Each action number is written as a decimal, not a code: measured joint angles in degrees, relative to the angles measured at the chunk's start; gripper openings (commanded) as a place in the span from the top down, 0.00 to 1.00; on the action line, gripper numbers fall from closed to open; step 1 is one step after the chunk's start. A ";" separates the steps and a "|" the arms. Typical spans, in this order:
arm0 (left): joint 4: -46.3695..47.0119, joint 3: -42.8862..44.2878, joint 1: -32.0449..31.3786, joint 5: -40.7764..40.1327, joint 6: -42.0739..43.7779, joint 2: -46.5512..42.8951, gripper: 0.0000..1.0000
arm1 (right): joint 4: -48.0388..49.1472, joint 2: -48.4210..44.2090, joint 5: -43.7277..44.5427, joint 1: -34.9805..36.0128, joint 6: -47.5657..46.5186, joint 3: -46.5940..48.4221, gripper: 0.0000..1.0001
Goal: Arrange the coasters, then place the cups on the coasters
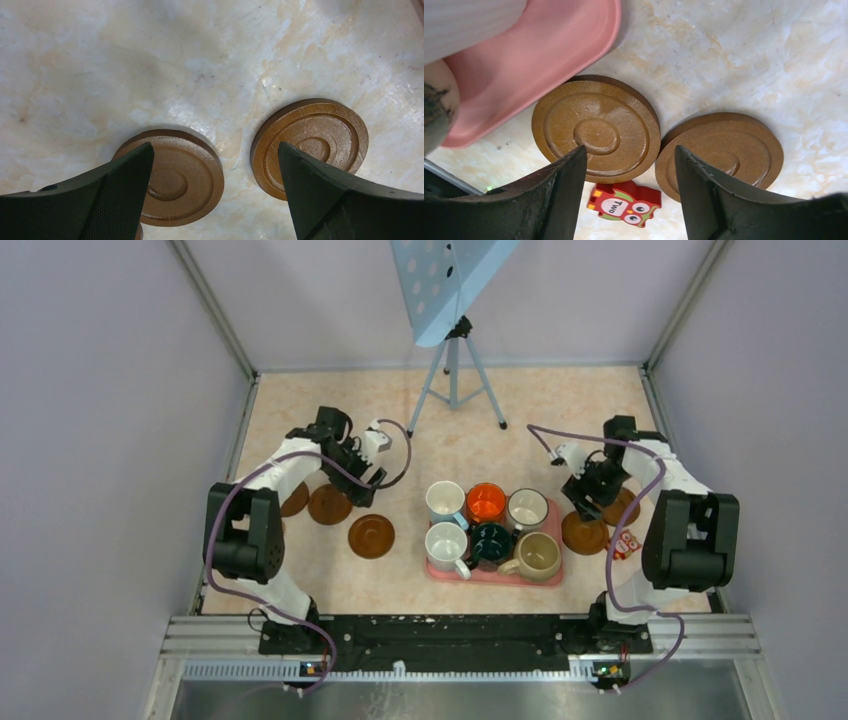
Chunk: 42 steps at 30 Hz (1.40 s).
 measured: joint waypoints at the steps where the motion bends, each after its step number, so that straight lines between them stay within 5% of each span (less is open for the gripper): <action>1: 0.02 -0.11 -0.20 0.28 0.26 0.02 0.01 | -0.11 0.00 0.09 0.00 -1.33 -0.07 0.36; 10: 1.70 -2.32 -3.21 2.71 2.73 0.02 0.01 | 1.88 0.00 1.70 0.00 -11.61 -3.48 0.36; 24: 3.82 -11.52 -6.43 1.86 10.97 -2.47 0.06 | 11.28 -2.99 3.65 0.00 -12.33 -10.23 0.40; 42: 11.69 -6.51 -5.88 -3.08 -0.79 2.82 0.36 | 18.73 -0.22 5.66 -0.17 -0.87 -8.72 0.54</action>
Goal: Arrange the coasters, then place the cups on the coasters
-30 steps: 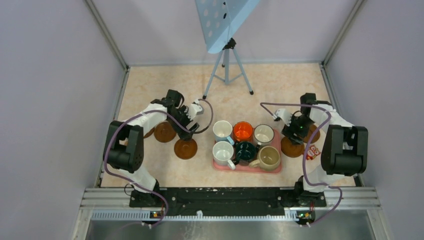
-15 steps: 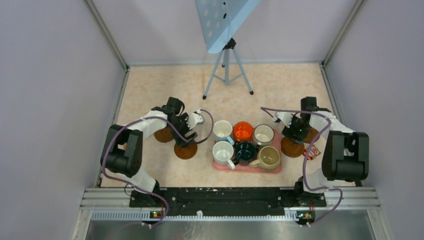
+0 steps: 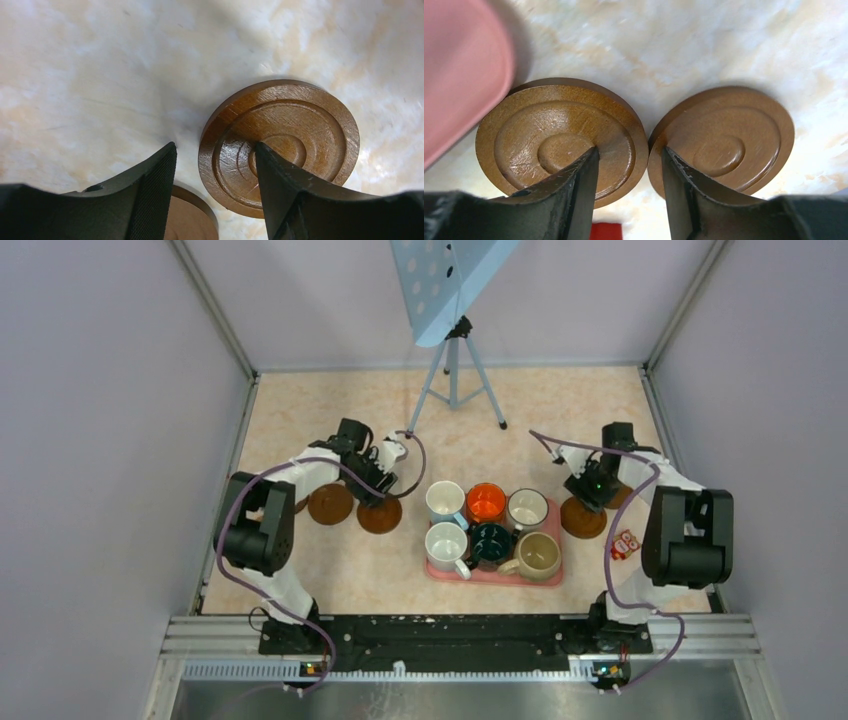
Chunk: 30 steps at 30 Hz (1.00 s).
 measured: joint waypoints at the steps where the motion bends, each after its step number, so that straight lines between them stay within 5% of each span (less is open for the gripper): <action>1: 0.50 0.90 0.11 -0.15 -1.07 0.81 0.37 | 0.26 0.94 0.00 -0.09 1.03 1.01 0.55; 13: 2.12 10.43 3.15 -1.14 -11.89 8.70 0.43 | 5.62 12.22 -1.60 0.57 13.49 13.53 0.63; 30: 1.16 15.08 15.08 -0.46 -18.32 11.96 0.43 | 9.86 20.68 -2.95 13.49 21.14 23.19 0.71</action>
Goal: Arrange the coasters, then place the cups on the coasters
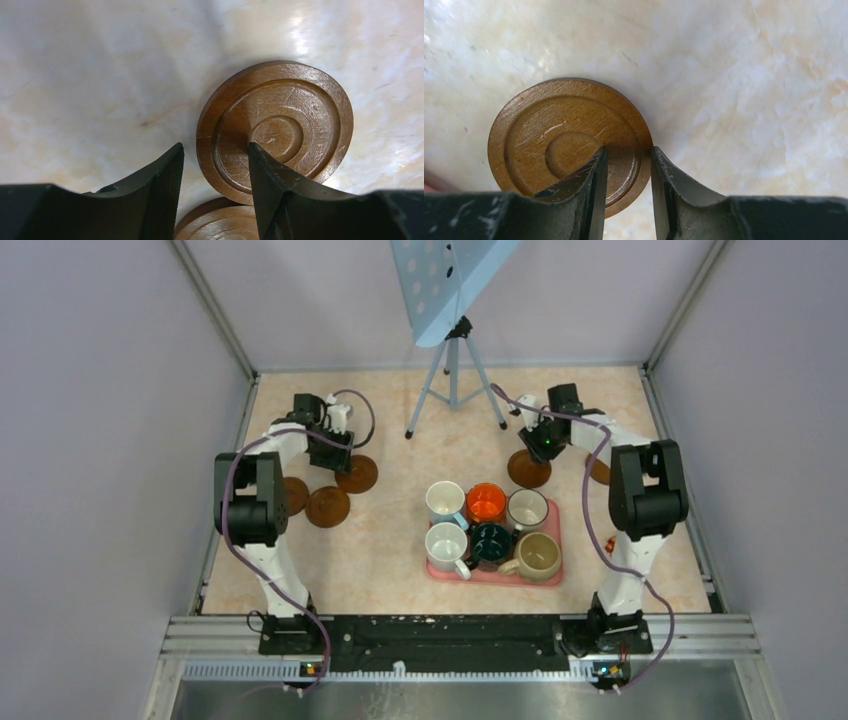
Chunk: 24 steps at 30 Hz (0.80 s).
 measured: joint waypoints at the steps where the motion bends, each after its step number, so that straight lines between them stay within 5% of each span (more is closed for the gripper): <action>1: -0.11 0.00 1.01 -0.02 0.00 0.00 0.43 | -0.07 0.50 -0.07 0.57 0.24 0.76 0.71; 24: -0.63 0.98 6.84 -0.39 -0.63 0.66 0.41 | 0.87 12.83 -2.49 15.82 1.70 17.59 0.75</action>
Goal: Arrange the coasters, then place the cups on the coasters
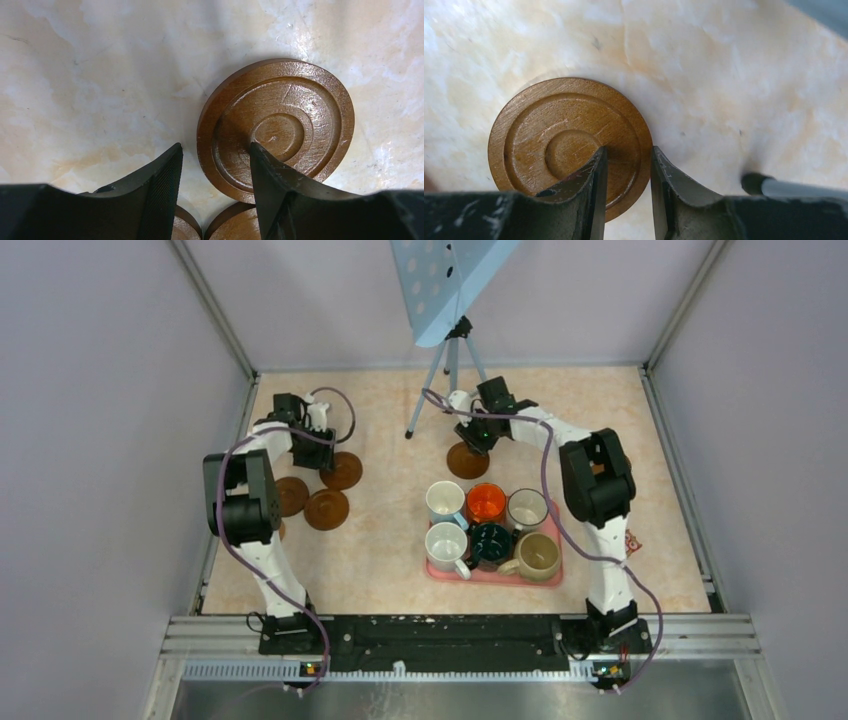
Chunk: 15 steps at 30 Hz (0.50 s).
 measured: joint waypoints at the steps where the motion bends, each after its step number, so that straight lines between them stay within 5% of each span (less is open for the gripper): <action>1: -0.04 0.09 0.13 0.00 0.00 0.07 0.41 | 0.09 0.52 -0.04 0.66 0.13 0.70 0.75; 15: -0.96 4.20 3.08 0.22 -0.02 2.95 0.41 | 0.76 9.31 -0.52 8.31 3.13 13.16 0.75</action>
